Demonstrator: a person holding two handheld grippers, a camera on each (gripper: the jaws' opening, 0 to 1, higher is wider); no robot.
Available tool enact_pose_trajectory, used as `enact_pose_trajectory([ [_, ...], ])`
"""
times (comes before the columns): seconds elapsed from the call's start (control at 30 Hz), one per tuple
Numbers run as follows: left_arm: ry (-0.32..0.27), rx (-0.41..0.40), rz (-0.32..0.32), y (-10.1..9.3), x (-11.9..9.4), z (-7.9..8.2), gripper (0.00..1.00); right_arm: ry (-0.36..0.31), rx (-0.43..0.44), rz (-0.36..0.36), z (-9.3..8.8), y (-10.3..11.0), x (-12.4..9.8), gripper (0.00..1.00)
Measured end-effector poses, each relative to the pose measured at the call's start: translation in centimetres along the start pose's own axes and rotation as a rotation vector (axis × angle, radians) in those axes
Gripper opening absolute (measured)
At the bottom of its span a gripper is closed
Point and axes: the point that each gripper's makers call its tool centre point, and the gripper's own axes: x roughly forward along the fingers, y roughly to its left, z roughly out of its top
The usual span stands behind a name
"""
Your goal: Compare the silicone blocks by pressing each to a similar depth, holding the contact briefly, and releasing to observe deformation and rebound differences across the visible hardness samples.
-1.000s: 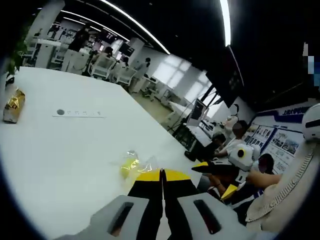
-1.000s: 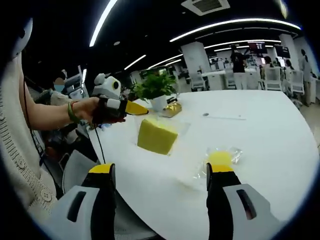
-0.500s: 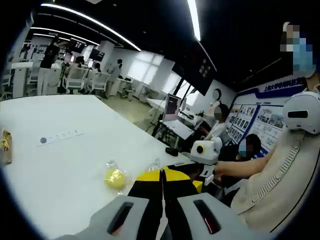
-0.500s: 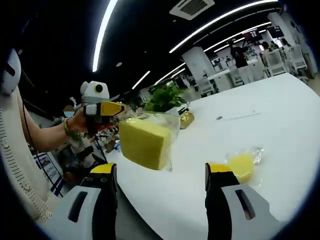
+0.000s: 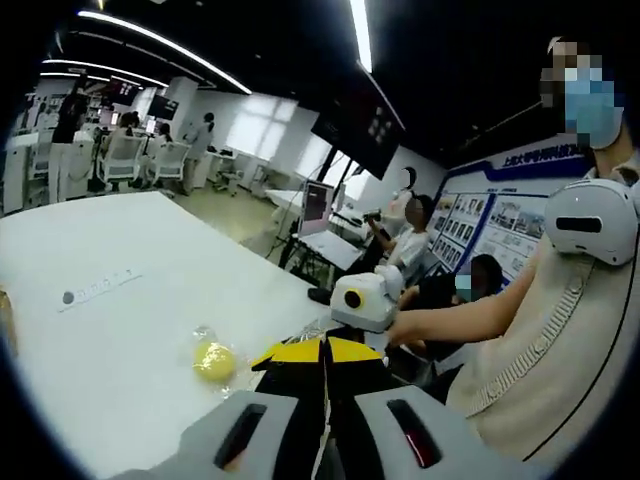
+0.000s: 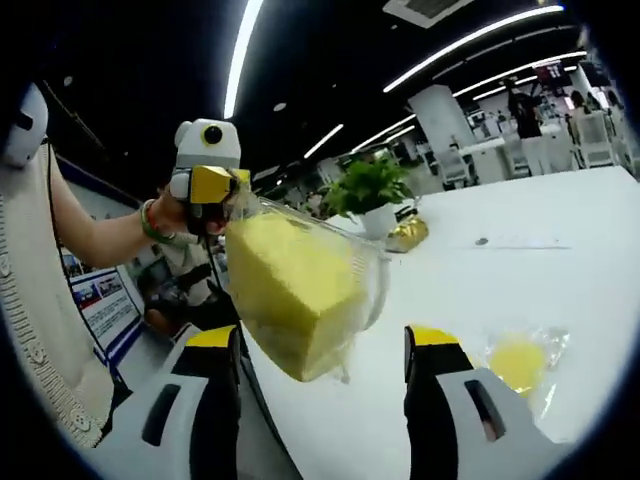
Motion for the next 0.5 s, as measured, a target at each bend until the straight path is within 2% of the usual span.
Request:
enact_pose_trajectory([
  [0.1,0.008,-0.004,0.007,0.5,0.0,-0.2,0.0,0.005,-0.007,0.017,-0.1,0.0,0.4,0.48],
  [0.17,0.011,-0.016,0.016,0.8,0.0,-0.2,0.0,0.005,-0.01,0.017,-0.1,-0.1,0.5,0.36],
  [0.2,0.009,-0.018,0.012,0.7,0.0,-0.2,0.0,0.001,-0.005,0.018,0.0,-0.2,0.5,0.34],
  [0.23,0.0,-0.028,0.0,0.5,0.0,-0.1,0.0,-0.001,0.004,0.018,0.0,-0.3,0.6,0.34],
  [0.3,-0.004,-0.022,-0.006,0.3,0.0,0.1,0.0,-0.062,0.066,0.052,0.8,0.0,0.8,0.39],
  [0.4,-0.003,-0.028,-0.027,0.0,0.1,0.3,0.0,-0.111,0.085,0.077,1.6,0.2,0.9,0.54],
  [0.43,-0.003,-0.025,-0.033,-0.1,0.2,0.3,0.0,-0.123,0.078,0.084,1.9,0.3,0.9,0.55],
  [0.5,0.003,-0.016,-0.033,-0.1,0.3,0.3,0.0,-0.108,0.057,0.103,1.8,0.5,1.0,0.49],
])
